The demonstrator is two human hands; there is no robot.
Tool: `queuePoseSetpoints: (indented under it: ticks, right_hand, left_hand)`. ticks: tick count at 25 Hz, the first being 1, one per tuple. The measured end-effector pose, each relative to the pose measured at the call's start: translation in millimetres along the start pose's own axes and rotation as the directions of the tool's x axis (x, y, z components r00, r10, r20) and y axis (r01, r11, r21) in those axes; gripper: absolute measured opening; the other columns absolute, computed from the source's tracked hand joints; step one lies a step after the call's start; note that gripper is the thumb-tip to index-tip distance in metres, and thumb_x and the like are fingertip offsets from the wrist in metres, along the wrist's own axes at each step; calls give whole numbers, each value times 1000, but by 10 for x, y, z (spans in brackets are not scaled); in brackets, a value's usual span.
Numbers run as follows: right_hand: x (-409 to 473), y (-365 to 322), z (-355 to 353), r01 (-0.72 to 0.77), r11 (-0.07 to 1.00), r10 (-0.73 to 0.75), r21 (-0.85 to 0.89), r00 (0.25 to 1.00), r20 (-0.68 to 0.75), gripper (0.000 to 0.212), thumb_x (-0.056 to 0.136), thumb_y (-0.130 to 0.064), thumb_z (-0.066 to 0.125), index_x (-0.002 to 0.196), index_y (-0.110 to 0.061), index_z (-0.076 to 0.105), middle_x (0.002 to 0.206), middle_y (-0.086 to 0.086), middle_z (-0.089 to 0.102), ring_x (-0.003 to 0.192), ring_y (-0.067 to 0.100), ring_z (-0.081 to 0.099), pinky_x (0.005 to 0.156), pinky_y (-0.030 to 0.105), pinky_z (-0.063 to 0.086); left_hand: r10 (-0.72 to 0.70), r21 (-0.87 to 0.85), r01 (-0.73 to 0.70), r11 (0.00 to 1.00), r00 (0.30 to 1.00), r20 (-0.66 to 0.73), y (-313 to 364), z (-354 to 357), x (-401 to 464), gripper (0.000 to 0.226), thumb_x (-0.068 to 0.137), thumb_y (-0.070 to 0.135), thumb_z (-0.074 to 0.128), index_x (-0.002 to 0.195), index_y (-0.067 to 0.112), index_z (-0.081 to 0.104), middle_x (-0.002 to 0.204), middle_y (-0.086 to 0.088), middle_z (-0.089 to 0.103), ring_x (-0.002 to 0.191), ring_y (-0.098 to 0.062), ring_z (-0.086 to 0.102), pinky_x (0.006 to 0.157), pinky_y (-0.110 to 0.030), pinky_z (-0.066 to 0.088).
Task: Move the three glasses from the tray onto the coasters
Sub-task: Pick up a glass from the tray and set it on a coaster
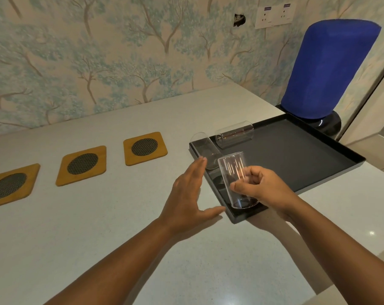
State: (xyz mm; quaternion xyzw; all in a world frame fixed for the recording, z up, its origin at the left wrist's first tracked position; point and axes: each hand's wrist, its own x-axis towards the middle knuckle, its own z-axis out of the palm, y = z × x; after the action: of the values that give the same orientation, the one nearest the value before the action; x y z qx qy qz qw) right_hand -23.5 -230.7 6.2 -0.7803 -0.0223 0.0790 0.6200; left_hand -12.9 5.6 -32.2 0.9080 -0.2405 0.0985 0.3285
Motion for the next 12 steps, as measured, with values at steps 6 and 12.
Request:
queuePoseSetpoints:
  ticks: [6,12]
  right_hand:
    - [176,-279,306,55,982,-57,180,998,6,66,58,-47,87,113,-14,68,100,9,79,92,28,76,72,30,59]
    - [725,-450,1093,82,961,-80,263,997,-18,69,64,-39,91,124,-17,64,111,2,76,98,16,74,73,23,55]
  left_hand:
    - [-177,189,193,963,979,-101,-827,-505,-125,54,97,39,59,148,21,48,160,5,34,144,-16,33,113,-27,21]
    - [-322,285,319,904,946,-36,-1557,-1069,-201,43,102,22,52,142,9,53,160,-10,35,146,-27,31,117,-38,29]
